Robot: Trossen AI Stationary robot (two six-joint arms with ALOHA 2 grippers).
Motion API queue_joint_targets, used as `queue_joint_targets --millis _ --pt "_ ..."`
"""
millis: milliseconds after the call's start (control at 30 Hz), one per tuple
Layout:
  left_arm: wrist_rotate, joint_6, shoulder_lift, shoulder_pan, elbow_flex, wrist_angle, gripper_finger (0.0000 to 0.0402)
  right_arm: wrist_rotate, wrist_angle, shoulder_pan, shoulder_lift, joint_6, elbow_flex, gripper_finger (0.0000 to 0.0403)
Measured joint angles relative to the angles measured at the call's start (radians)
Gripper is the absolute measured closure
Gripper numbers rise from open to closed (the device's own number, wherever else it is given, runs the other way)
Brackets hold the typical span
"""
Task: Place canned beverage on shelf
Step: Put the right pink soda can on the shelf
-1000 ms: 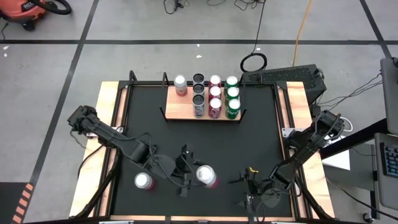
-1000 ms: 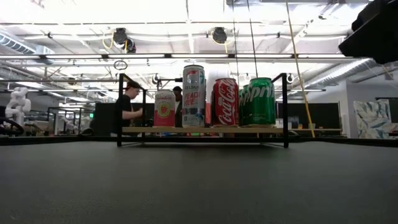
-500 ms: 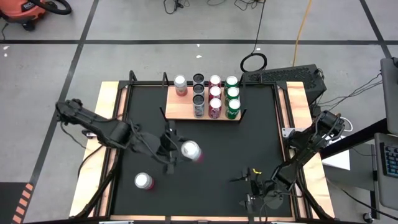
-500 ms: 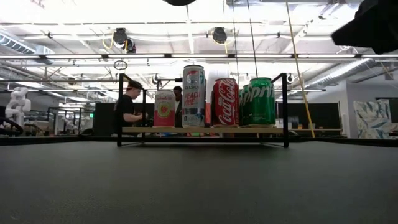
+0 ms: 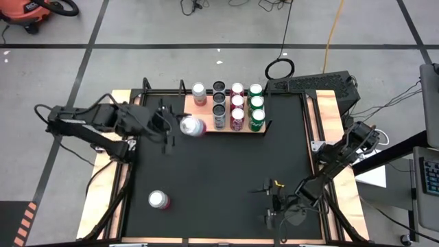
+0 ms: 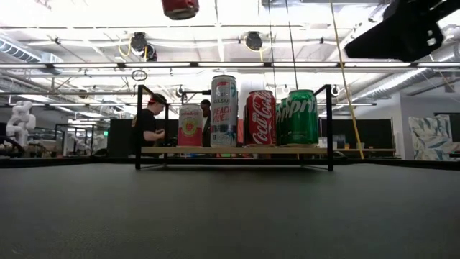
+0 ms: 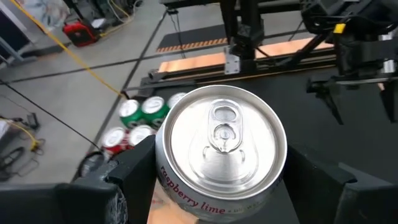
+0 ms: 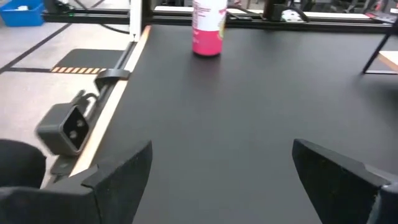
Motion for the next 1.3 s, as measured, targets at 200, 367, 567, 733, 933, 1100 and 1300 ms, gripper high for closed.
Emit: queue_joint_targets --millis 200,367,567,733,933,1100,1300 --pt "0.136 0.093 -0.012 0.159 0.000 0.000 0.0123 0.000 -0.002 -0.034 0.000 0.000 0.000 0.0037" --pt "0.246 0.106 0.006 0.282 -0.004 -0.018 0.0123 -0.002 -0.003 -0.040 0.000 0.000 0.000 0.0037" --pt "0.303 0.112 0.007 0.387 -0.100 -0.001 0.0123 -0.006 -0.008 -0.039 0.000 0.000 0.000 0.0037" --pt "0.354 0.108 -0.004 0.430 -0.212 0.097 0.0123 -0.007 -0.015 -0.039 0.000 -0.010 0.000 0.0037" --pt "0.380 0.162 -0.001 0.491 -0.292 0.192 0.0123 -0.007 -0.014 -0.041 0.000 -0.059 0.000 0.0037" --pt "0.407 0.204 0.001 0.544 -0.362 0.254 0.0123 -0.006 -0.014 -0.041 0.000 -0.060 0.000 0.0037" --pt "0.471 0.220 0.009 0.621 -0.433 0.346 0.0123 -0.006 -0.014 -0.041 0.000 -0.082 0.000 0.0037"
